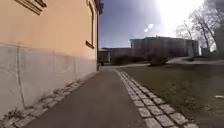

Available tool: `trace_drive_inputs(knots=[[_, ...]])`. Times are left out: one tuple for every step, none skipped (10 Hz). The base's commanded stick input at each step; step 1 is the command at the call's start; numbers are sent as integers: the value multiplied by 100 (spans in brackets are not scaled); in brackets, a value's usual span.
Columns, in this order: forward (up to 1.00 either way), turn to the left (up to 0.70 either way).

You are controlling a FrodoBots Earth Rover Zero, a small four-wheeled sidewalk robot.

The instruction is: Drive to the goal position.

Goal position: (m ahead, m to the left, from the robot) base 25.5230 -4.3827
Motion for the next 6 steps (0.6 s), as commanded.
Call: trace_drive_inputs(knots=[[70, 0], [70, 0], [70, 0], [70, 0], [70, 0], [70, 0]])
